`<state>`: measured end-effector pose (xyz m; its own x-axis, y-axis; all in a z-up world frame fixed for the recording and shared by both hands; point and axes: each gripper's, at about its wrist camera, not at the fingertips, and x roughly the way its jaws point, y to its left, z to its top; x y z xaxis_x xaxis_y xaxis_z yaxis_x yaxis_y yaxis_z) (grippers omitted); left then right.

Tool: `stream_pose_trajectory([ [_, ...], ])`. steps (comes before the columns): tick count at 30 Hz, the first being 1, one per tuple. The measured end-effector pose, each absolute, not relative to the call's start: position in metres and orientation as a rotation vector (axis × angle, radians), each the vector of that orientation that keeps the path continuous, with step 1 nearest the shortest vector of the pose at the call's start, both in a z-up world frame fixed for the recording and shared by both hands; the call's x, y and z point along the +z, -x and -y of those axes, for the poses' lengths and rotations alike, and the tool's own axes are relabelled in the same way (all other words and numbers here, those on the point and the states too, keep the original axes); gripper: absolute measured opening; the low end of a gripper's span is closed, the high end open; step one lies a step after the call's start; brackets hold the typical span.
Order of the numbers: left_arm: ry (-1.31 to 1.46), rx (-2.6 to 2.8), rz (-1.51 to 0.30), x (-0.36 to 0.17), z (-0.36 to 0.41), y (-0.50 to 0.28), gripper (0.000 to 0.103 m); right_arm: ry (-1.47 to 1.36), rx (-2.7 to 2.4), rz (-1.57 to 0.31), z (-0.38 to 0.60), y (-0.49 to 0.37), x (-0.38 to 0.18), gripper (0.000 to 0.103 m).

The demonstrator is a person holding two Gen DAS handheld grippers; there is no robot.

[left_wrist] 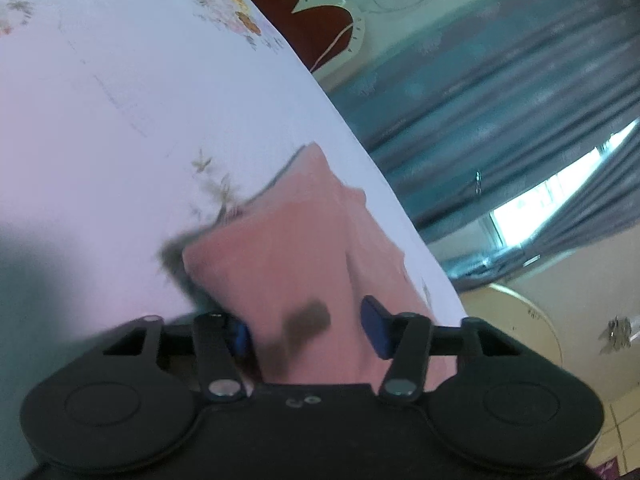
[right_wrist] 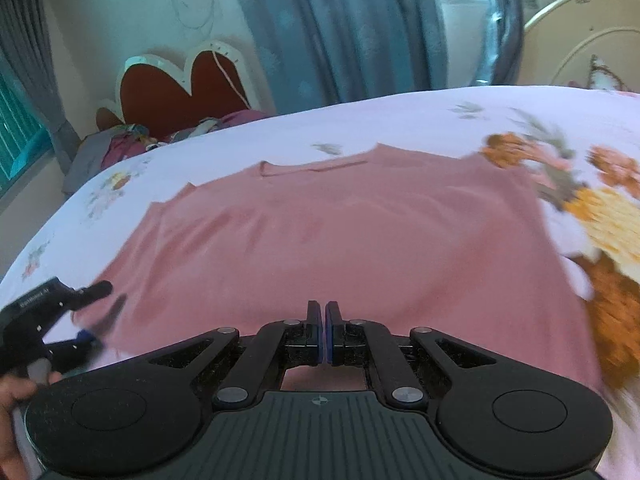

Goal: Fold small clothes

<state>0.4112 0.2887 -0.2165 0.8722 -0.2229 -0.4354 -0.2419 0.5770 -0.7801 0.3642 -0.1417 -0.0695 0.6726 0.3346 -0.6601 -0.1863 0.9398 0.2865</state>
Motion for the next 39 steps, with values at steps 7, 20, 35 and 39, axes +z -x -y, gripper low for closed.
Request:
stream_pose_trajectory([
  [7, 1.004, 0.019, -0.544, -0.226, -0.297, -0.438, 0.014, -0.207, 0.295, -0.813, 0.096, -0.424, -0.084, 0.003],
  [20, 1.091, 0.018, -0.508, -0.23, -0.312, -0.421, 0.013, -0.167, 0.285, -0.881, 0.089, -0.453, -0.109, 0.003],
  [35, 0.54, -0.367, -0.458, -0.071, -0.116, -0.436, 0.009, -0.398, 0.331, -0.802, 0.169, -0.447, -0.103, 0.0],
  [39, 0.444, -0.487, -0.562, -0.067, -0.015, -0.444, 0.009, -0.522, 0.233, -0.727, 0.273, -0.422, -0.086, 0.0],
])
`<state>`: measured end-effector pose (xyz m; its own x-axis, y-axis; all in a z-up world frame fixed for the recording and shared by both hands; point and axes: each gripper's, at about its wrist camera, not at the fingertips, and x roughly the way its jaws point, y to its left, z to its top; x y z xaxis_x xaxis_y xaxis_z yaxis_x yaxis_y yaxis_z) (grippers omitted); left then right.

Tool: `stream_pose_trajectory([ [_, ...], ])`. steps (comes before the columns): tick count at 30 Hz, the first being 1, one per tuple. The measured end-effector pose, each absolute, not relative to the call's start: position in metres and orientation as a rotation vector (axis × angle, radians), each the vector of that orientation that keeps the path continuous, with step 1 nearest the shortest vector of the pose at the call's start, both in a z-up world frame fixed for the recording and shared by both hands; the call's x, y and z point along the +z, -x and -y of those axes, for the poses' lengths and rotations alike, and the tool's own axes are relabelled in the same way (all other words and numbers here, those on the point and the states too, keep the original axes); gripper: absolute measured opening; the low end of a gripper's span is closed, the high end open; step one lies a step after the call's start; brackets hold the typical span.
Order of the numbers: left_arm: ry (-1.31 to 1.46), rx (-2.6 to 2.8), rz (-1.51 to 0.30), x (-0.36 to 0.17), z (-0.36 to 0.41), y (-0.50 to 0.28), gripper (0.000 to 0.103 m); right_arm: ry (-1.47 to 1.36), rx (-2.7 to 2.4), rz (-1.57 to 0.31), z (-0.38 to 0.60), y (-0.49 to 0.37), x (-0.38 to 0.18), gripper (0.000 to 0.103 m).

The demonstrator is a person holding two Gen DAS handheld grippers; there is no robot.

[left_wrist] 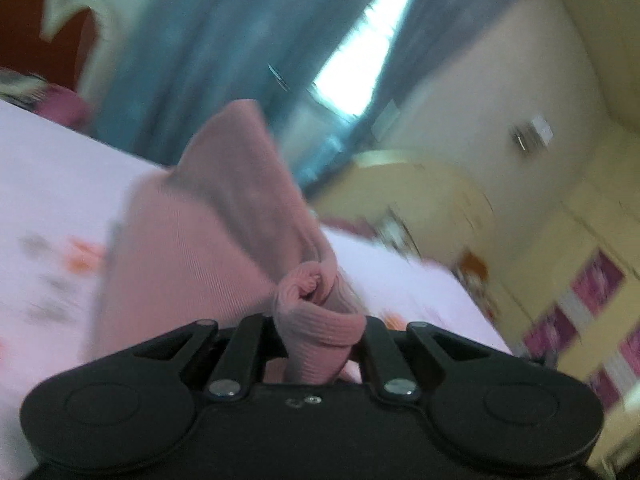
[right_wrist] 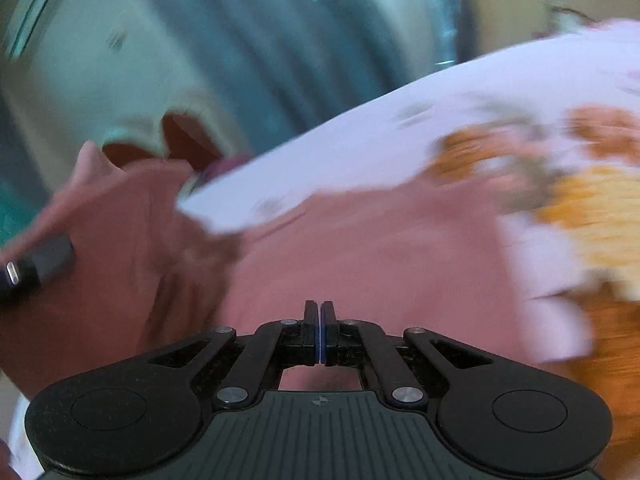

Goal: Fold small clothes

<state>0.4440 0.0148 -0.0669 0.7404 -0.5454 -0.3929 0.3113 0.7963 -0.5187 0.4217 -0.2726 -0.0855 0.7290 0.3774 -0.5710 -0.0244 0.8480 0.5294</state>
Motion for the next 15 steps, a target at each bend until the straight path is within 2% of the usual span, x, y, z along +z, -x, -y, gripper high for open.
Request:
stream_pose_trajectory([
  [1, 0.42, -0.505, -0.611, -0.075, 0.012, -0.445, 0.011, -0.563, 0.224, -0.718, 0.297, -0.417, -0.084, 0.0],
  [2, 0.401, -0.524, -0.671, -0.089, 0.039, -0.448, 0.022, -0.611, 0.229, -0.713, 0.325, -0.412, -0.084, 0.0],
  [3, 0.352, -0.542, -0.744, -0.105, 0.065, -0.451, 0.034, -0.647, 0.226, -0.709, 0.345, -0.408, -0.084, 0.01],
  [4, 0.306, -0.532, -0.824, -0.116, 0.08, -0.455, 0.06, -0.681, 0.211, -0.71, 0.366, -0.405, -0.085, 0.035],
  [5, 0.273, -0.498, -0.905, -0.126, 0.09, -0.456, 0.059, -0.691, 0.182, -0.723, 0.38, -0.404, -0.086, 0.093],
  [7, 0.332, -0.528, -0.866, -0.124, 0.076, -0.443, 0.053, -0.67, 0.142, -0.66, 0.406, -0.39, -0.082, 0.096],
  [8, 0.362, -0.52, -0.836, -0.118, 0.061, -0.439, 0.047, -0.665, 0.163, -0.657, 0.416, -0.388, -0.079, 0.085],
  [9, 0.359, -0.491, -0.814, -0.114, 0.048, -0.437, 0.045, -0.665, 0.171, -0.66, 0.422, -0.384, -0.078, 0.064],
  [10, 0.34, -0.453, -0.785, -0.108, 0.034, -0.44, 0.041, -0.667, 0.179, -0.678, 0.426, -0.384, -0.079, 0.057],
  [11, 0.314, -0.41, -0.755, -0.104, 0.016, -0.443, 0.04, -0.68, 0.207, -0.698, 0.427, -0.384, -0.082, 0.053],
  [15, 0.282, -0.284, -0.764, -0.107, -0.022, -0.464, 0.039, -0.698, 0.274, -0.726, 0.415, -0.39, -0.092, 0.052],
])
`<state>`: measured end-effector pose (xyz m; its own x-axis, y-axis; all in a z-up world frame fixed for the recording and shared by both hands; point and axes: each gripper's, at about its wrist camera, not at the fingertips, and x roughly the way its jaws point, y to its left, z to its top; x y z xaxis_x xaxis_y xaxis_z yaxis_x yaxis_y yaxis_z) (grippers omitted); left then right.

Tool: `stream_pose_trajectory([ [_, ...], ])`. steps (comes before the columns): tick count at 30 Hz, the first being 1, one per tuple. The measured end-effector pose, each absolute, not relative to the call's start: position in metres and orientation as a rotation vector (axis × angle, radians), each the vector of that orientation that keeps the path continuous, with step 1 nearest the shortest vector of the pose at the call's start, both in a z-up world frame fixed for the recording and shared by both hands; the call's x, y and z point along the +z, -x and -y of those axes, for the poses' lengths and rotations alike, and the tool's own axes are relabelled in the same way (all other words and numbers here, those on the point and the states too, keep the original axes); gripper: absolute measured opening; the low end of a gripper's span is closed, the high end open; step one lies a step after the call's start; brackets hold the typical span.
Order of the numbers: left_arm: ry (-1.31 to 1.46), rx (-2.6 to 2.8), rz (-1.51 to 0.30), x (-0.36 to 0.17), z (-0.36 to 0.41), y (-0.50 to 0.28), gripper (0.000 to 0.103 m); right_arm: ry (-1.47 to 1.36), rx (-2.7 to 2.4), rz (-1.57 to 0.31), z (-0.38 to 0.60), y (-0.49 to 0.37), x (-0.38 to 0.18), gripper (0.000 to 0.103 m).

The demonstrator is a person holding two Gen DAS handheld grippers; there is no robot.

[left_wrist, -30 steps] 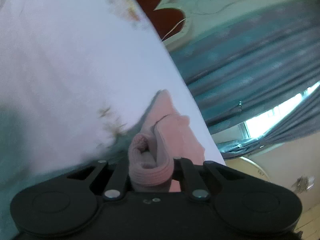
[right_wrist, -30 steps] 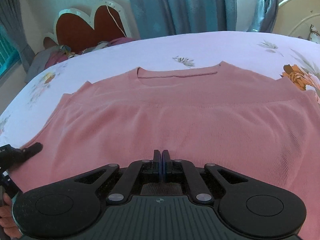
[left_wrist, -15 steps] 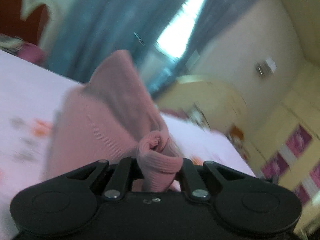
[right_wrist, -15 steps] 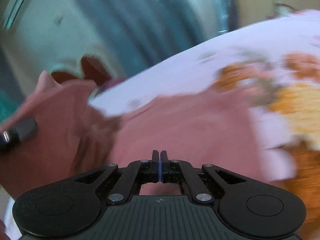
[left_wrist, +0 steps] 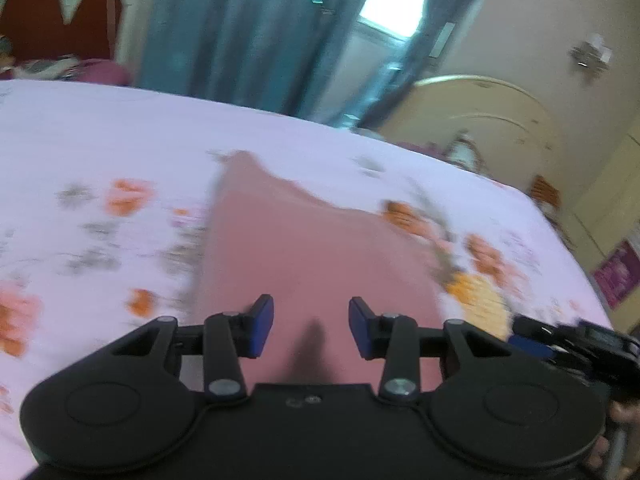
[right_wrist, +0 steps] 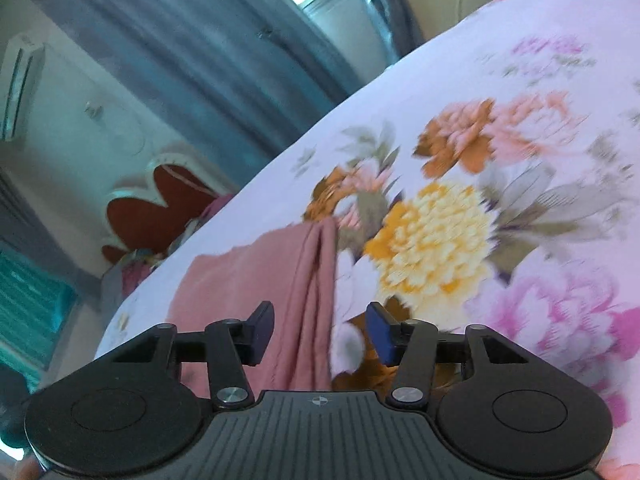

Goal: Fold small clothes

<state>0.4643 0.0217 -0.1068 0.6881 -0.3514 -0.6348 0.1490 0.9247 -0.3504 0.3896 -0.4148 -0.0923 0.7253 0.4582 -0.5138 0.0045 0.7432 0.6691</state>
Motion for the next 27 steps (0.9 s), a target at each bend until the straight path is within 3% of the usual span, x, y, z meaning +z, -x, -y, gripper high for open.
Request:
stream_pose_trajectory([
  [4, 0.289, -0.275, -0.775, -0.116, -0.038, -0.484, 0.032, -0.648, 0.334, -0.747, 0.387, -0.397, -0.093, 0.052],
  [15, 0.262, -0.357, -0.8, -0.131, -0.034, -0.497, 0.032, -0.496, 0.366, -0.901, 0.335, -0.429, -0.109, 0.051],
  [21, 0.272, -0.44, -0.817, -0.14, -0.042, -0.497, 0.032, -0.479, 0.329, -0.919, 0.327, -0.438, -0.113, 0.038],
  [27, 0.279, -0.463, -0.816, -0.142, -0.044, -0.499, 0.032, -0.376, 0.267, -0.854, 0.311, -0.439, -0.101, 0.037],
])
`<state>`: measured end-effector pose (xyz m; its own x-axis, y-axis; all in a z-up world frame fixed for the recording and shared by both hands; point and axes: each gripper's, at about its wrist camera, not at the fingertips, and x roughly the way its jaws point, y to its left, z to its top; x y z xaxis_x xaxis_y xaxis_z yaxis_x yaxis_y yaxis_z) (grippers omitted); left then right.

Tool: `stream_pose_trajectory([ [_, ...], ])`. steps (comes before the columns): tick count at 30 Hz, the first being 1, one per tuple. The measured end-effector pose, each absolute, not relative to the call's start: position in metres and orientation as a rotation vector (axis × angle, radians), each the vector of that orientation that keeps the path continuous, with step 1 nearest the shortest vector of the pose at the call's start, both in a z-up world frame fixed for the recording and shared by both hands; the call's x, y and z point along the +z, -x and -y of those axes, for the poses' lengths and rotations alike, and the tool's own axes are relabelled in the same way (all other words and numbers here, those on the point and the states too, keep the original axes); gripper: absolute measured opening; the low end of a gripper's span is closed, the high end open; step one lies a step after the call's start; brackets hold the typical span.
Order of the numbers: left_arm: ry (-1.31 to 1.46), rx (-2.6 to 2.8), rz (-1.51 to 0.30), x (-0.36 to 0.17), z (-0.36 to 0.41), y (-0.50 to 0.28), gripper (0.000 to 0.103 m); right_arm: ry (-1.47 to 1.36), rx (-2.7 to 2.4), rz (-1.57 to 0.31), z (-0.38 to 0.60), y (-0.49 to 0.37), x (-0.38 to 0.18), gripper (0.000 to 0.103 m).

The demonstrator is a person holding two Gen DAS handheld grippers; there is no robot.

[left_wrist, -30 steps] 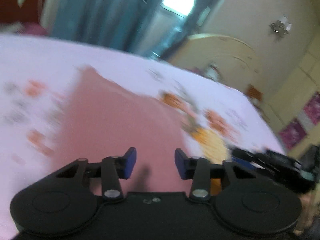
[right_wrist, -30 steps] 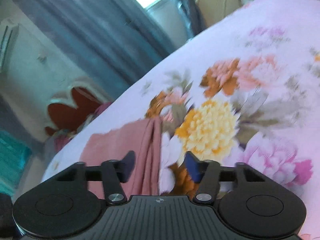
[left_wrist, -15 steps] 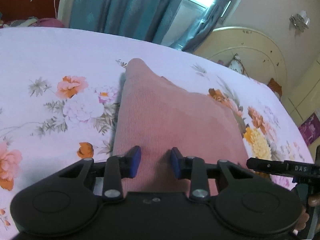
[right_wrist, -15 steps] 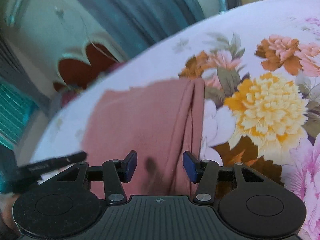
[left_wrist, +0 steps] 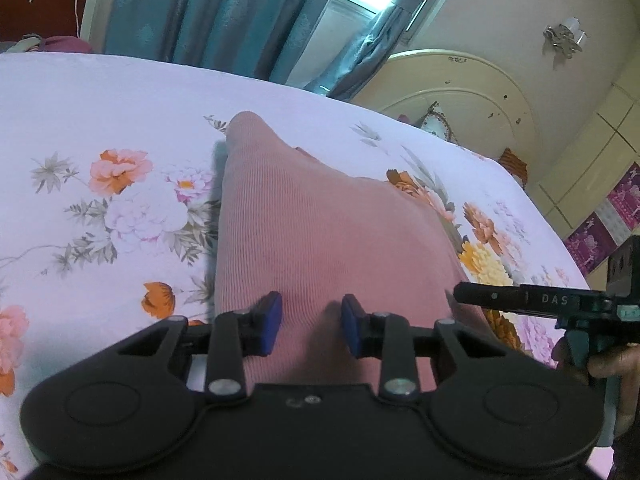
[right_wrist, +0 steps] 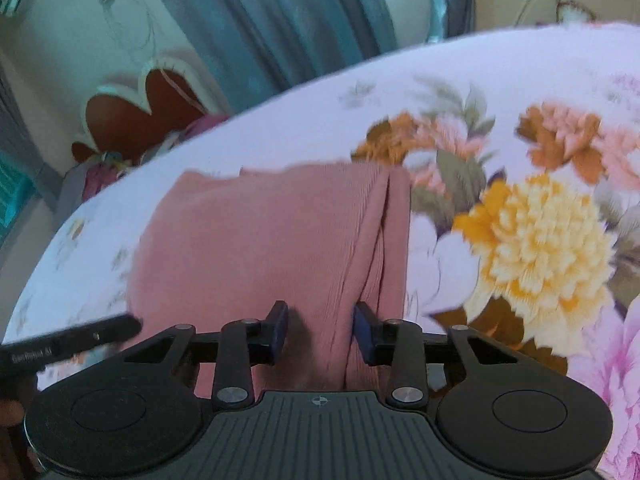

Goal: Fold small clothes
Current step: 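Pinch the folded side edge of the sweatshirt with the right gripper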

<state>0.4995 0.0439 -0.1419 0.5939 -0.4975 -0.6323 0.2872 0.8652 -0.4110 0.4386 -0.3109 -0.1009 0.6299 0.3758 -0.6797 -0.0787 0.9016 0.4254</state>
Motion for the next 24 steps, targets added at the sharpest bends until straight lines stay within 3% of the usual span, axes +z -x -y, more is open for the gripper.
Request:
stream_pose_trajectory([
  [6, 0.274, -0.477, -0.822, -0.138, -0.045, -0.501, 0.032, -0.314, 0.268, -0.876, 0.299, -0.446, -0.106, 0.037],
  [7, 0.275, -0.478, -0.824, -0.138, -0.045, -0.502, 0.032, -0.288, 0.259, -0.868, 0.296, -0.446, -0.105, 0.033],
  [9, 0.27, -0.477, -0.827, -0.138, -0.045, -0.503, 0.032, -0.224, 0.235, -0.854, 0.289, -0.447, -0.103, 0.013],
  [18, 0.239, -0.486, -0.854, -0.139, -0.039, -0.519, 0.032, -0.33, 0.287, -0.91, 0.299, -0.46, -0.11, 0.016],
  [19, 0.237, -0.485, -0.855, -0.139, -0.038, -0.52, 0.032, -0.333, 0.296, -0.909, 0.301, -0.462, -0.111, 0.015],
  [20, 0.233, -0.483, -0.851, -0.138, -0.037, -0.52, 0.03, -0.32, 0.293, -0.902, 0.301, -0.462, -0.111, 0.005],
  [24, 0.235, -0.502, -0.8, -0.128, -0.029, -0.513, 0.029, -0.244, 0.246, -0.772, 0.309, -0.446, -0.081, 0.005],
])
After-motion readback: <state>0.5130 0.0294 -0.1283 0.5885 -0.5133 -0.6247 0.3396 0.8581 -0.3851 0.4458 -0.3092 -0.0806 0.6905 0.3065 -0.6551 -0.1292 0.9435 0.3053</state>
